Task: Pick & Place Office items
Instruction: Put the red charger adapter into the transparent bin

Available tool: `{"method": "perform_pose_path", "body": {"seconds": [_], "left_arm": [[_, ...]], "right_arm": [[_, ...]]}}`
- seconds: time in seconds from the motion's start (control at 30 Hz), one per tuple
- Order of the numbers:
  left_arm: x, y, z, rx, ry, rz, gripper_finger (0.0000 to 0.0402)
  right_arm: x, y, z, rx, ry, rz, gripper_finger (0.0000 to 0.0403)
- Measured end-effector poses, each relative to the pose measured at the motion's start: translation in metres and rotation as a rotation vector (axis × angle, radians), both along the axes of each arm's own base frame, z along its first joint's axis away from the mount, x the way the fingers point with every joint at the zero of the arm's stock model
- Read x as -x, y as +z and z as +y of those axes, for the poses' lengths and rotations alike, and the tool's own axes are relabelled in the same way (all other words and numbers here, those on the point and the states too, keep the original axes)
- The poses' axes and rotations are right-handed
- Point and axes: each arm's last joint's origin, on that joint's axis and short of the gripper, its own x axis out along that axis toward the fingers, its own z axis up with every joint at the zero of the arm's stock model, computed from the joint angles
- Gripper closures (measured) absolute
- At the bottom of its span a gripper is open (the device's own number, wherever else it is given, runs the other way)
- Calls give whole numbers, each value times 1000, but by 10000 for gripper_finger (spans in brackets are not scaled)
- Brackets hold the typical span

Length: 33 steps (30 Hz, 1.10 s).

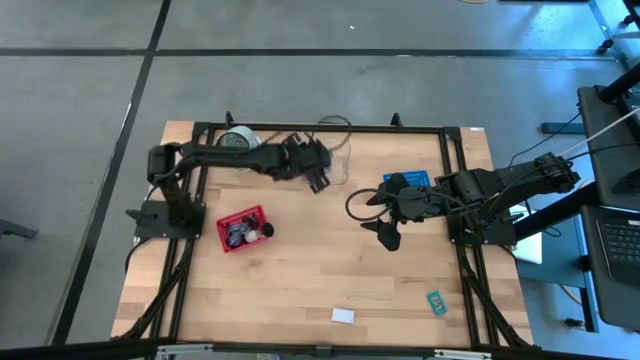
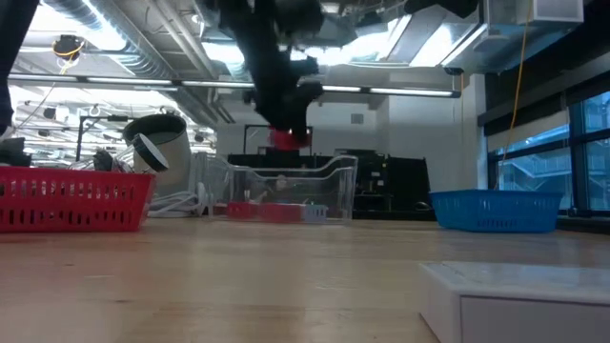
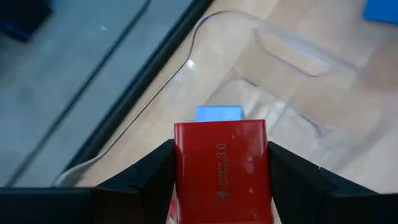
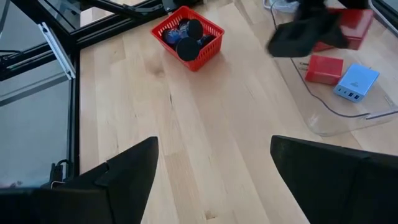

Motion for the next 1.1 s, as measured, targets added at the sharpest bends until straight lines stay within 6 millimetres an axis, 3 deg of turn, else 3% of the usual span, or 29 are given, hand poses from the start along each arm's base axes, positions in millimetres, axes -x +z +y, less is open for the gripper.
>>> {"method": "perform_pose_path", "body": {"seconds": [0.17, 0.33, 0.67, 1.1], "left_arm": [[9, -20, 41, 101, -3, -89, 192], [21, -42, 61, 185, -6, -130, 192], [47, -78, 73, 283, 12, -89, 192], [56, -86, 82, 248, 72, -77, 177]], "right_arm": [[0, 0, 0, 7, -8, -4, 89], [-1, 1, -1, 21, -26, -15, 89], [-3, 4, 0, 2, -22, -53, 89], [-4, 5, 1, -6, -22, -75, 89]]}}
